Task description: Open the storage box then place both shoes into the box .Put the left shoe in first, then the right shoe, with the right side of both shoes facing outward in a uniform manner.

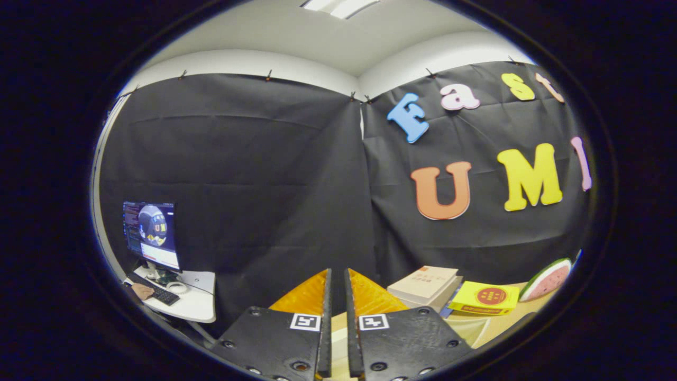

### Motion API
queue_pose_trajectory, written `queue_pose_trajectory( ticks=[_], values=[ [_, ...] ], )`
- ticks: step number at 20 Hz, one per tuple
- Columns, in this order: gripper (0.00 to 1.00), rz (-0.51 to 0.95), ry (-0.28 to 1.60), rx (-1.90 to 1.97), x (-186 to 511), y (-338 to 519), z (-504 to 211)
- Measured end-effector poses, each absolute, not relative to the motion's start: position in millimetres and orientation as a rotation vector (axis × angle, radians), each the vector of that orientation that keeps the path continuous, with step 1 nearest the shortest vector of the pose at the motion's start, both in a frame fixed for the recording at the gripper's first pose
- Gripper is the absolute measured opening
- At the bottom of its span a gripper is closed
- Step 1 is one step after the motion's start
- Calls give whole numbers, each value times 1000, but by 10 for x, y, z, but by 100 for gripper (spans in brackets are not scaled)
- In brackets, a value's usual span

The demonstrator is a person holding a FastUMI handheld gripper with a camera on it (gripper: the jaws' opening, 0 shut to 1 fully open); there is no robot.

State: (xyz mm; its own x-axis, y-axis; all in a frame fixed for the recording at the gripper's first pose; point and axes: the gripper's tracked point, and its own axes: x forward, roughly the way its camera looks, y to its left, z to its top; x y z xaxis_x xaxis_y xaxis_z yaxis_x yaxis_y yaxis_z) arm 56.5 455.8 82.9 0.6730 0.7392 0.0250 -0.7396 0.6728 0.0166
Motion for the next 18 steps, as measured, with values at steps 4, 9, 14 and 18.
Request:
queue_pose_trajectory(
  ticks=[4, 9, 14, 18],
  values=[
    [24, 684, 10, 64, 795, 3755, 792],
    [50, 475, 8, 44, 1007, 2588, 724],
    [77, 317, 41, 14, 963, 1489, 566],
    [93, 215, 154, -54, 1027, 759, 91]
  ],
)
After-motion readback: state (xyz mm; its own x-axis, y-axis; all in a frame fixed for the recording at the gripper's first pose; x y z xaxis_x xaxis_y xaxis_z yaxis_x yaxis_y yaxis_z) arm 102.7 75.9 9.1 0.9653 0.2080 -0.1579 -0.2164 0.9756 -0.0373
